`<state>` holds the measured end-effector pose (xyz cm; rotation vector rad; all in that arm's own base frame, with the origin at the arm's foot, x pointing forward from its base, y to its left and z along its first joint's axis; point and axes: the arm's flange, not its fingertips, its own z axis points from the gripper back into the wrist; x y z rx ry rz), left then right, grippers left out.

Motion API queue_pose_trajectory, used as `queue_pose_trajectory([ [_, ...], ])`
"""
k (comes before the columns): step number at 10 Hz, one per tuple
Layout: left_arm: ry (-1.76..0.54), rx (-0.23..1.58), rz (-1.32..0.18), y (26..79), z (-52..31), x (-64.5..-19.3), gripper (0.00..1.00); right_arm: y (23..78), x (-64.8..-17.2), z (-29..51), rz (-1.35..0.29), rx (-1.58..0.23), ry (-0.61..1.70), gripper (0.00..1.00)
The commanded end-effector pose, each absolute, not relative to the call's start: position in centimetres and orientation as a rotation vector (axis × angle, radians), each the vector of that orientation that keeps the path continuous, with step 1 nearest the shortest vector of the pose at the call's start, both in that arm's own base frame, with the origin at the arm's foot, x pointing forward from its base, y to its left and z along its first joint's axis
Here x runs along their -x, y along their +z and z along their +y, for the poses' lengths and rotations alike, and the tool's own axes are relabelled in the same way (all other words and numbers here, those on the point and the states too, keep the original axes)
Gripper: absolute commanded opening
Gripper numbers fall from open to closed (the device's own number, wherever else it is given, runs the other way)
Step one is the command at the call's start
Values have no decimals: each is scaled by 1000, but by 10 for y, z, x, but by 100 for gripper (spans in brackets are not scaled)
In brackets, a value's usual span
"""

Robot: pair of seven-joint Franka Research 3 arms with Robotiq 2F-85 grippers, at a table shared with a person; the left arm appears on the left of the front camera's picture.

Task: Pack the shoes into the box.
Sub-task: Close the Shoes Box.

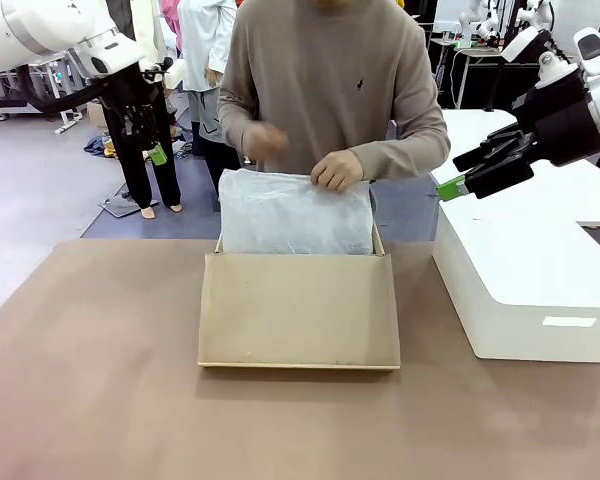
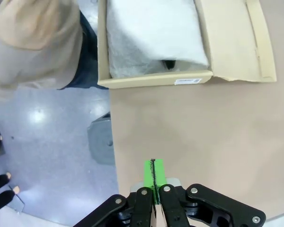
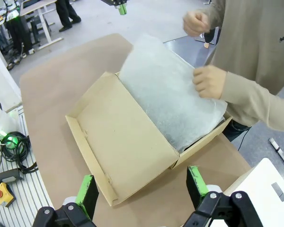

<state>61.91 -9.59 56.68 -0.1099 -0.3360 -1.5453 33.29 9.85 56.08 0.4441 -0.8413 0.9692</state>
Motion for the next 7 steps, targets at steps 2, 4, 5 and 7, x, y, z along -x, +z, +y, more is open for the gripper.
queue_pose_trajectory([
  [2, -1520, 95, -347, 568, -95, -620, 0, 561, -335, 98, -851, -458, 981, 100],
  [4, -1541, 105, -342, 567, -96, -620, 0, 561, -335, 98, -851, -458, 981, 100],
  [5, -1572, 231, -287, 560, -95, -631, 0, 561, -335, 98, -851, -458, 981, 100],
  [7, -1554, 381, -193, 548, -84, -642, 0, 561, -335, 98, -851, -458, 981, 100],
])
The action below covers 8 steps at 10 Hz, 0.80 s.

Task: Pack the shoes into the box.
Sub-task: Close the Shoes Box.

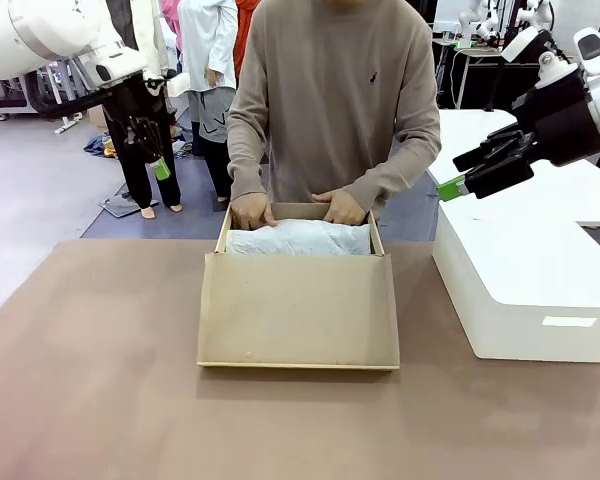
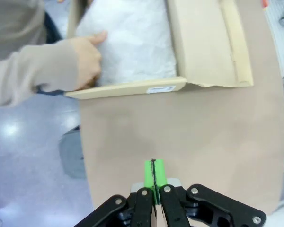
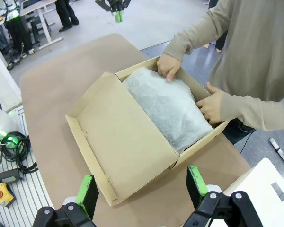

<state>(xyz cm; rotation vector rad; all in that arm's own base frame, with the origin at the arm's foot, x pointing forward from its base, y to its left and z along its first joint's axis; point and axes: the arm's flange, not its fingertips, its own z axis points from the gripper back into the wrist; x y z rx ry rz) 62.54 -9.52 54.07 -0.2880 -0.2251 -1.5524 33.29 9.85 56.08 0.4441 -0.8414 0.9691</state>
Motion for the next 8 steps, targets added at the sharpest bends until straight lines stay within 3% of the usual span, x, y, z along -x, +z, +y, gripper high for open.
queue_pose_trajectory([
  [1, -1555, 437, -152, 543, -81, -648, 0, 561, -335, 98, -851, -458, 981, 100],
  [4, -1555, 621, -91, 514, -72, -657, 0, 561, -335, 98, -851, -458, 981, 100],
  [8, -1510, 653, -266, 483, -60, -627, 0, 561, -335, 98, -851, -458, 981, 100],
])
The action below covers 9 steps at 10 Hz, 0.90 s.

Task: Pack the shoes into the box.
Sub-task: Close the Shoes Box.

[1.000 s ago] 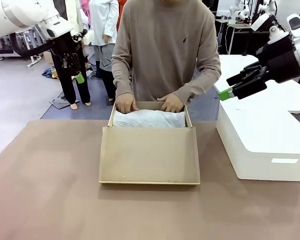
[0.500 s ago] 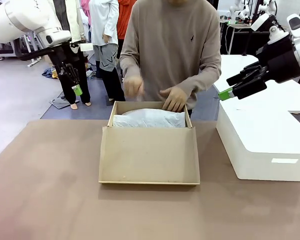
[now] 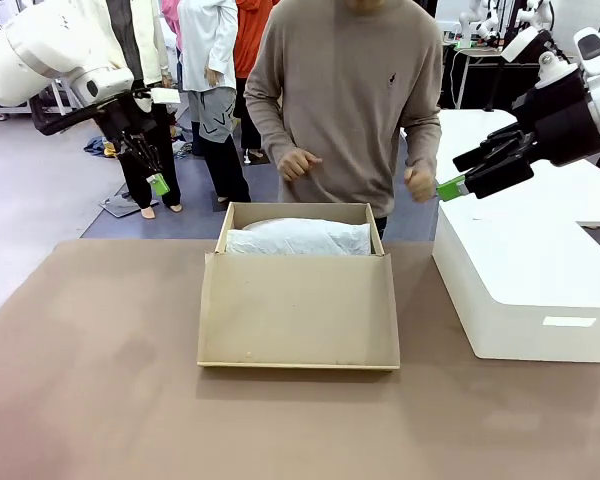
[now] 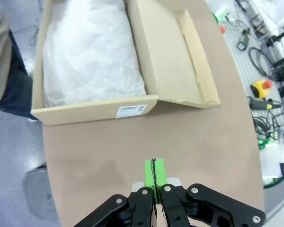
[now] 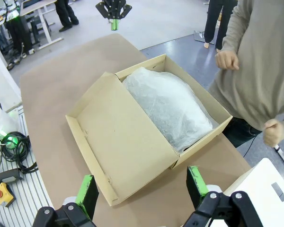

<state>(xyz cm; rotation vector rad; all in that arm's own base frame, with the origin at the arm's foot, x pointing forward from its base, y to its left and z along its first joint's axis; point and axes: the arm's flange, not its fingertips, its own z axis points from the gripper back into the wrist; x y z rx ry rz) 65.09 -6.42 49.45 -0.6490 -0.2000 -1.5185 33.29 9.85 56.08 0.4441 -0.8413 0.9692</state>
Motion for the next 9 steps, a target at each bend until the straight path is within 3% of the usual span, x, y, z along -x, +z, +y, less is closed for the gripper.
queue_pose_trajectory([
  [1, -1484, 623, -294, 480, -58, -616, 0, 561, -335, 98, -851, -458, 981, 100],
  [5, -1484, 495, -291, 471, -67, -576, 0, 561, -335, 98, -851, -458, 981, 100],
  [9, -1473, 505, -267, 470, -78, -580, 0, 561, -335, 98, -851, -458, 981, 100],
])
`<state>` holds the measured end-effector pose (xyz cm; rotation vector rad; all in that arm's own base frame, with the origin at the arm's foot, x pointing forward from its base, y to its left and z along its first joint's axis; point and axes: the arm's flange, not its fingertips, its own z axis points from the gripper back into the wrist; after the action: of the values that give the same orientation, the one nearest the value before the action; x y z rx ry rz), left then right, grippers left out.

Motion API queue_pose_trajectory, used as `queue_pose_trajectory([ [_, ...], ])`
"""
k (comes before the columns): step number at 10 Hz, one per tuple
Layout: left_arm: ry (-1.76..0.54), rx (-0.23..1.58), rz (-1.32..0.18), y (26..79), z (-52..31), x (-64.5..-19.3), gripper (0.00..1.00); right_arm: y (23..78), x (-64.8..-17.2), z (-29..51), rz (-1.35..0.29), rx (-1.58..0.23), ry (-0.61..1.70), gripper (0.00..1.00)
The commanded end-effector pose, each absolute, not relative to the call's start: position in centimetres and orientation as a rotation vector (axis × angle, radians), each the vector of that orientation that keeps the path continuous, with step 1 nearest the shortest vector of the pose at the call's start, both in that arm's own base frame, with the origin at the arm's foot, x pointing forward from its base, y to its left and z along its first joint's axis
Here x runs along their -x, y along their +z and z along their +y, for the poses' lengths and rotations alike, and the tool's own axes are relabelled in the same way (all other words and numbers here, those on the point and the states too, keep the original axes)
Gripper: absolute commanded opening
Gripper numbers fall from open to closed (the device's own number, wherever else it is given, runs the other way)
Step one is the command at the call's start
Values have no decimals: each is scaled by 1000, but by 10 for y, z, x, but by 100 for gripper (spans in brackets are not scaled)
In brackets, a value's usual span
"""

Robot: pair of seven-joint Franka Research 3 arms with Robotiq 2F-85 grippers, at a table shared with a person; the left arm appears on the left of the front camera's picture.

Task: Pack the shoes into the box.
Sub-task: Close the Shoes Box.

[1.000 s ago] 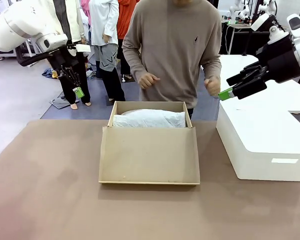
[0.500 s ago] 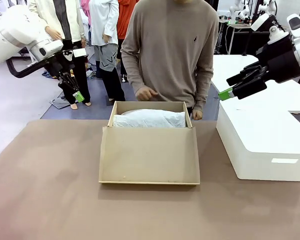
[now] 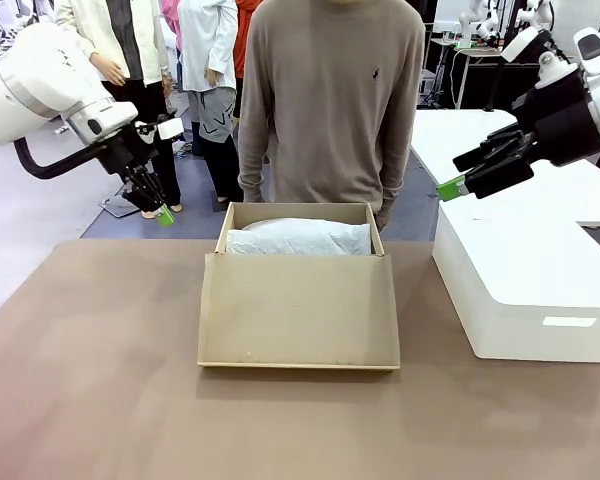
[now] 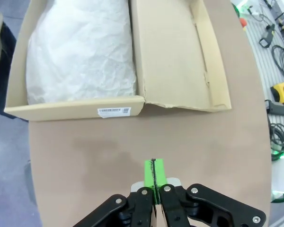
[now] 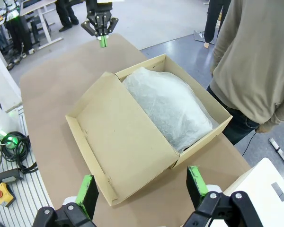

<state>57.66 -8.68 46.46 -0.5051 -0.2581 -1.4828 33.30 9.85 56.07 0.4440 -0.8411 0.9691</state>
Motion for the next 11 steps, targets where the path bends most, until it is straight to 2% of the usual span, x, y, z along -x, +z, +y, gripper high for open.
queue_pose_trajectory([
  [1, -1473, 505, -267, 470, -78, -580, 0, 561, -335, 98, -851, -458, 981, 100],
  [9, -1471, 521, -248, 461, -79, -581, 0, 561, -335, 98, -851, -458, 981, 100],
  [11, -1445, 553, -299, 450, -78, -570, 0, 561, -335, 98, -851, -458, 981, 100],
])
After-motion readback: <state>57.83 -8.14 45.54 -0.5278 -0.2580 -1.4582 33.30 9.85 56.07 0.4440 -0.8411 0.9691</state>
